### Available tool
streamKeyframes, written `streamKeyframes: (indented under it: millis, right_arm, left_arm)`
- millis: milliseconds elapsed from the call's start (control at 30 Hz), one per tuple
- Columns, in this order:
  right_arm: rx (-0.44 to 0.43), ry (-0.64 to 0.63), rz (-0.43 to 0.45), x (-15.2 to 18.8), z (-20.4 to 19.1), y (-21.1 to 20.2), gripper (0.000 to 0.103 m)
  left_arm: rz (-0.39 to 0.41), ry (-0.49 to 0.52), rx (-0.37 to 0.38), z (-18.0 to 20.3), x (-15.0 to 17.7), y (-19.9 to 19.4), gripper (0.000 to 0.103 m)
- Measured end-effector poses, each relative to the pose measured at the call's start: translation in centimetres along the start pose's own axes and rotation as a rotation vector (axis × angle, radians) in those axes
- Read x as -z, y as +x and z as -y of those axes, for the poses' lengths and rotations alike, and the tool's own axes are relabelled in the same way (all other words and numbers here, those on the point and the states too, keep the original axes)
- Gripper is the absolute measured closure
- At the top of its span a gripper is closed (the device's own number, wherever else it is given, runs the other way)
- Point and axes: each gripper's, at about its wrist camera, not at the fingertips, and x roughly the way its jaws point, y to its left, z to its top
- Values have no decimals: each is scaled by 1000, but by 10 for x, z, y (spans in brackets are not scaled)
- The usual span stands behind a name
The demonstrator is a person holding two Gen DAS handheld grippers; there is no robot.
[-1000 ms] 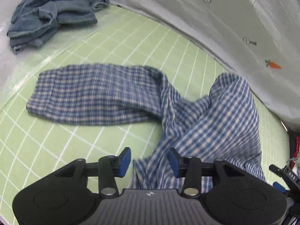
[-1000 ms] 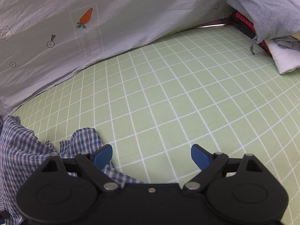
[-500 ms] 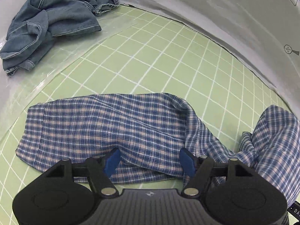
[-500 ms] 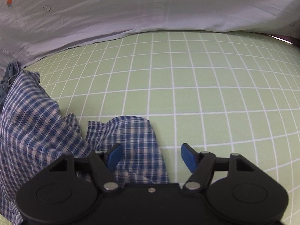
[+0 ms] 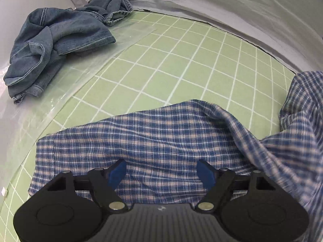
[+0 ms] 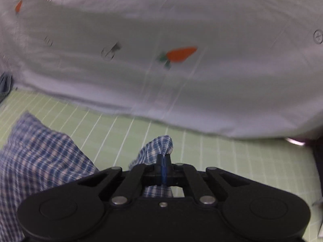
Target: Fold clothes
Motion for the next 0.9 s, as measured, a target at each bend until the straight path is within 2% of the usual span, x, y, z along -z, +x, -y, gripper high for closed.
streamKeyframes:
  millis: [33, 100, 167, 200, 233, 300, 400, 467, 567, 733, 800, 833, 867, 900]
  right_arm:
    - [41, 47, 51, -13, 11, 1, 103]
    - [86, 95, 64, -28, 28, 9, 99]
    - [125, 129, 64, -34, 41, 12, 73]
    - [147, 145, 70, -31, 45, 9, 67]
    - [151, 164, 64, -23, 50, 3, 57]
    - [152, 203, 32, -2, 60, -10, 53]
    - [205, 234, -55, 45, 71, -32, 45]
    - [248, 261, -119, 80, 77, -47, 35]
    - [281, 331, -218, 131, 86, -66, 27]
    - [256, 435, -320, 181, 90, -80, 26]
    - [235, 441, -329, 190, 89, -81, 26]
    - [220, 440, -332, 192, 90, -82, 32]
    - [198, 440, -334, 193, 93, -82, 58]
    - [171, 441, -335, 194, 97, -81, 75]
  left_arm:
    - [3, -9, -3, 0, -1, 1, 24]
    - [8, -42, 13, 0, -3, 0, 24]
    - [12, -74, 43, 0, -4, -2, 24]
    - [17, -79, 51, 2, -2, -5, 24]
    - [23, -82, 57, 4, 0, -9, 24]
    - [41, -66, 68, 12, 6, -20, 24]
    - [53, -46, 110, 26, 19, -38, 24]
    - [53, -23, 159, 39, 28, -48, 24]
    - [17, 30, 253, 66, 41, -54, 24]
    - [-107, 104, 429, 117, 64, -49, 24]
    - [-131, 143, 450, 138, 71, -47, 24]
    - [-142, 163, 458, 148, 74, -46, 24]
    - [-153, 184, 467, 158, 77, -45, 25]
    - [-157, 202, 467, 165, 79, -45, 27]
